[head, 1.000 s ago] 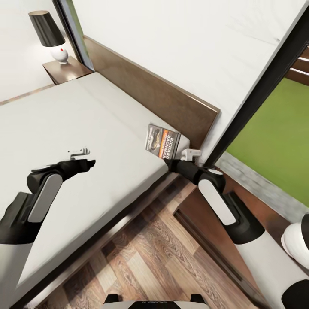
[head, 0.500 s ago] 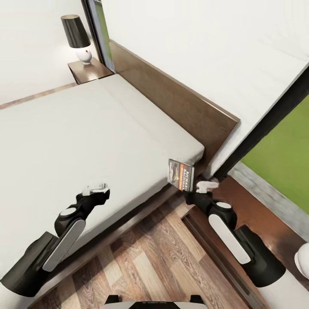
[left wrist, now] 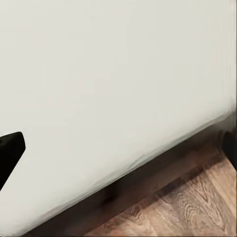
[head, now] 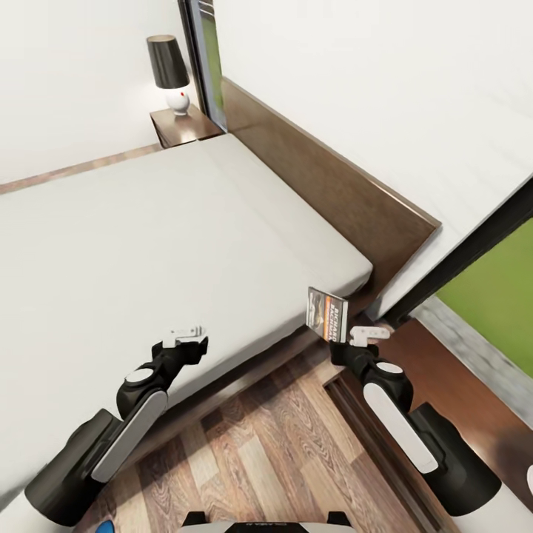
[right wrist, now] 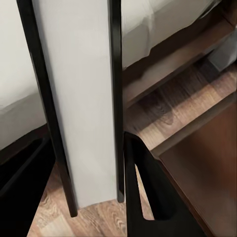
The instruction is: In the bedroom, move the book from the bed onto either nightstand, and place the two sandals side by side next to the bed.
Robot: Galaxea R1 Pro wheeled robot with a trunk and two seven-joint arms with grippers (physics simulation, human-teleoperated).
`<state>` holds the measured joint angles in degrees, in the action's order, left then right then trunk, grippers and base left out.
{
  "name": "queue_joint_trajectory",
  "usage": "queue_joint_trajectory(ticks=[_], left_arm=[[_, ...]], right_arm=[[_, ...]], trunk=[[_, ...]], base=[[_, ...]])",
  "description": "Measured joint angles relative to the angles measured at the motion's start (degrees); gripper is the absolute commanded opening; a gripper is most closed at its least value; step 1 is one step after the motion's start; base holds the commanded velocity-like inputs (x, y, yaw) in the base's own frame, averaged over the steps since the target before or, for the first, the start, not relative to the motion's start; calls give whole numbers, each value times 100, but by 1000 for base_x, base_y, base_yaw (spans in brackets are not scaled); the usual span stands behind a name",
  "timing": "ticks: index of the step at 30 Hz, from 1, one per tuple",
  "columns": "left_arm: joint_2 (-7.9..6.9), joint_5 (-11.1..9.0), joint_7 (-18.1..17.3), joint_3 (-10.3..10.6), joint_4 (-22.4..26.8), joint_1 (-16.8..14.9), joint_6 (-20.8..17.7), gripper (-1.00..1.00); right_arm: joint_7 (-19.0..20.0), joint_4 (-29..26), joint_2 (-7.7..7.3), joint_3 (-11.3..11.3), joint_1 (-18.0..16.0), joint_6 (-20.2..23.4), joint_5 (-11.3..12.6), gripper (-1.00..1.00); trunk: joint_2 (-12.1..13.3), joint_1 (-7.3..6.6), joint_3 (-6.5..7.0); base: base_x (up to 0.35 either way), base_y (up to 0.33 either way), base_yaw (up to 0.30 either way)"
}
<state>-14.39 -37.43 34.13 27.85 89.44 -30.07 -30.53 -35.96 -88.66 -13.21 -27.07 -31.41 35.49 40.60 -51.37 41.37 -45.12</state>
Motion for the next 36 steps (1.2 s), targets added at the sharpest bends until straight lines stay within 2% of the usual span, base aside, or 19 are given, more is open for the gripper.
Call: queue_joint_trajectory(ticks=[1,2,5,10,17,19,26,36], left_arm=[[52,5,3,11,-1,0,-18,100],[258,37,13,23,-4,0,-150,100],[329,60,16,24,-13,0,-204,100],[363,68,17,9,-29,0,-230,100],[334,44,17,-77,-37,-1,-244,100],[318,20,17,-258,-41,-1,-270,100],[320,55,17,-516,-41,-1,-555,100],[341,70,82,-470,-48,-1,-639,100]], right_arm=[[-3,-1,0,-1,0,3,-2,-100],[-12,-2,0,-3,0,17,-3,-100],[-14,-3,0,-3,0,23,0,-100],[-14,-3,-3,-5,-4,22,1,-100],[-8,-7,-8,-24,12,-13,-5,-100],[-7,-10,-16,-30,21,-28,-9,-100],[-15,-11,-129,2,26,1,-21,-100],[-12,-3,-166,16,27,148,3,-100]], trunk=[[40,-22,27],[80,-44,54],[201,-110,134],[401,-220,269],[683,-374,458],[763,-418,512],[1044,-572,702],[1446,-792,972]], base=[[0,0,96],[0,0,96],[0,0,92],[0,0,81],[0,0,74],[0,0,80],[0,0,88],[0,0,88]])
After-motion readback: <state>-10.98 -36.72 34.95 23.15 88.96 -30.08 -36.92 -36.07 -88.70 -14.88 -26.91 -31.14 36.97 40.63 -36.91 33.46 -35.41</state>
